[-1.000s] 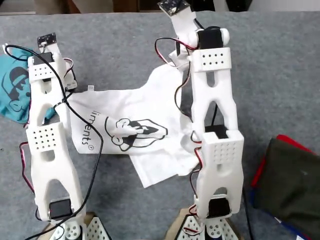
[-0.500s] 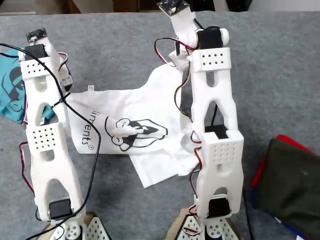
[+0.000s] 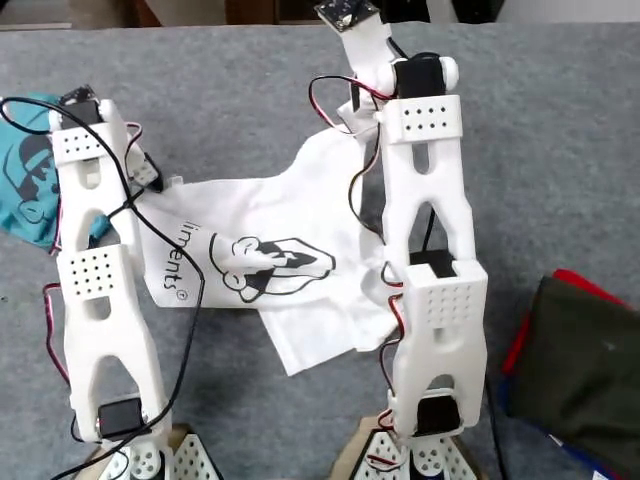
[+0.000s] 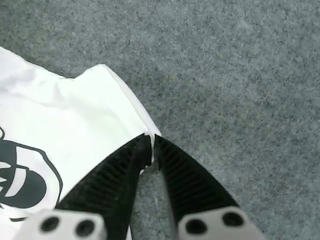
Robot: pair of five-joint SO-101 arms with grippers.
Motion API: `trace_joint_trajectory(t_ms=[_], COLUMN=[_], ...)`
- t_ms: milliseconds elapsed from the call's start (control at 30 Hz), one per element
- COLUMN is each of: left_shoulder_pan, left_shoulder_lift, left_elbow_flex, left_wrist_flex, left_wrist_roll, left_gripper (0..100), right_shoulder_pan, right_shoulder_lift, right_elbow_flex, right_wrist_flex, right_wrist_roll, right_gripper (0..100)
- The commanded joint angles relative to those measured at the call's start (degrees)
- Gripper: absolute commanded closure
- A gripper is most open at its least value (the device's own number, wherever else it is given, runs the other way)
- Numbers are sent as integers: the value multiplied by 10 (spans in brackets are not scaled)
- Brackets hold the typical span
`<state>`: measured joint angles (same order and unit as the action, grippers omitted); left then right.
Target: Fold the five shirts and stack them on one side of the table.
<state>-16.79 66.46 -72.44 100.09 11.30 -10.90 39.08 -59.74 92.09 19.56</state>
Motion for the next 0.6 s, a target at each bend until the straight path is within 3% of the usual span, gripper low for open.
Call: trace_joint_trajectory(t_ms=[0, 200, 567], left_shoulder_pan=[-5, -4, 41], left_shoulder_lift=[0, -5, -5], left_elbow_flex=[-7, -21, -208], left_wrist_flex=[-7, -11, -8], left_wrist_roll=[1, 4, 44], left_gripper=[944, 981, 982], right_shoulder_pan=[7, 7, 6], right_shoulder_lift=[-5, -5, -26], right_elbow_flex=[-29, -29, -56], right_wrist_flex=[-7, -7, 21], right_wrist_roll=[5, 5, 5], right_gripper=[995, 995, 995])
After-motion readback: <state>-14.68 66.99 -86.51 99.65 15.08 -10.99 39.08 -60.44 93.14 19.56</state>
